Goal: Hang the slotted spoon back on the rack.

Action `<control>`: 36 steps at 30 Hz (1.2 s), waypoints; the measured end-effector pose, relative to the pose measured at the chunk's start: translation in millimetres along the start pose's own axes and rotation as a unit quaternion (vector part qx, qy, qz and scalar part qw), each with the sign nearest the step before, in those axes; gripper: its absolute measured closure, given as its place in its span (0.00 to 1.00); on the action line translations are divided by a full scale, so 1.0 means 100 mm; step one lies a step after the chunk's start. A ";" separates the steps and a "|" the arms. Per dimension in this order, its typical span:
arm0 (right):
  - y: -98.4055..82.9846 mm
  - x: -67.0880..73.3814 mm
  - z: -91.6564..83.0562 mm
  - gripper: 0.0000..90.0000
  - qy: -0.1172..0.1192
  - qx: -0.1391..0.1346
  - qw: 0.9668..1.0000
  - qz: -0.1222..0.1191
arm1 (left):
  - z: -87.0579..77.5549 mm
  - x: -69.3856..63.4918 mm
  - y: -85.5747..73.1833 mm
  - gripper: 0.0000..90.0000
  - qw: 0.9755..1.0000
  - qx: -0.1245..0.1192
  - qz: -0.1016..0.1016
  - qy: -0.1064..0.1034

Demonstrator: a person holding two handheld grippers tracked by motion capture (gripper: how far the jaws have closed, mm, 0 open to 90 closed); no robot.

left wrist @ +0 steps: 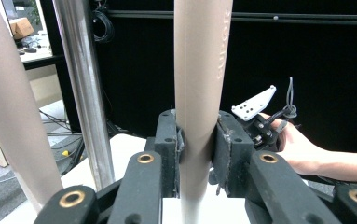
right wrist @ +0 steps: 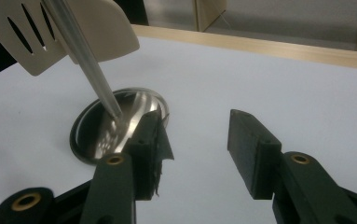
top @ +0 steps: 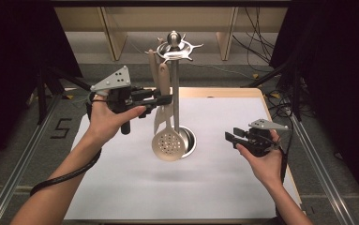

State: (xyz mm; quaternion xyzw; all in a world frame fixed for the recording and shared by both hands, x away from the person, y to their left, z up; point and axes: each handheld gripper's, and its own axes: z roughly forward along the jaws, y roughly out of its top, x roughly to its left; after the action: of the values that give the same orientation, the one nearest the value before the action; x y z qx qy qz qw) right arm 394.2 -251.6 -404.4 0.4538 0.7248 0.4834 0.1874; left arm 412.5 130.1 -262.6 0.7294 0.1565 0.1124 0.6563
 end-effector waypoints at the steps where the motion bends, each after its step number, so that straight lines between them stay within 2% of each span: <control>1: 0.00 -0.01 -0.01 0.62 0.003 0.004 1.000 -0.001 | 0.00 0.01 0.00 0.80 1.000 0.001 -0.001 0.001; 9: 0.00 0.00 -0.01 0.62 0.006 0.010 1.000 0.005 | 0.00 0.04 0.01 0.80 1.000 0.002 -0.002 0.000; 10: 0.00 0.00 0.00 0.62 0.009 0.003 1.000 0.008 | 0.00 0.05 0.01 0.80 1.000 0.002 -0.004 -0.001; 12: 0.00 0.00 0.00 0.62 0.006 0.001 1.000 0.002 | 0.00 0.06 0.02 0.80 1.000 0.003 -0.005 -0.002; 18: 0.00 0.00 0.00 0.62 0.006 0.000 1.000 0.003 | 0.01 0.09 0.01 0.80 1.000 0.007 -0.008 0.001; 20: 0.01 0.00 -0.01 0.62 0.007 0.009 1.000 0.005 | 0.01 0.10 0.00 0.80 1.000 0.007 -0.008 0.001; 23: 0.00 0.01 0.01 0.62 -0.001 -0.001 1.000 0.008 | 0.01 0.10 0.01 0.80 1.000 0.008 -0.009 0.002; 26: 0.00 0.01 0.01 0.62 0.001 -0.001 1.000 0.010 | 0.01 0.11 0.02 0.80 1.000 0.007 -0.009 0.002; 30: 0.01 0.00 0.00 0.62 0.007 0.010 1.000 0.005 | 0.01 0.11 0.02 0.80 1.000 0.010 -0.007 0.001; 31: 0.01 0.00 0.00 0.62 0.009 0.004 1.000 0.009 | 0.02 0.11 0.02 0.80 1.000 0.010 -0.008 0.001; 36: 0.01 0.00 -0.01 0.62 0.008 0.009 1.000 0.008 | 0.02 0.13 0.02 0.80 1.000 0.011 -0.010 0.005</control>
State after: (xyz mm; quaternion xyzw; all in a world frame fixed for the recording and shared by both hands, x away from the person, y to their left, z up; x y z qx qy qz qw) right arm 394.4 -251.5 -403.0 0.4576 0.7271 0.4814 0.1738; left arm 425.5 133.4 -261.6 0.7348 0.1680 0.1075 0.6483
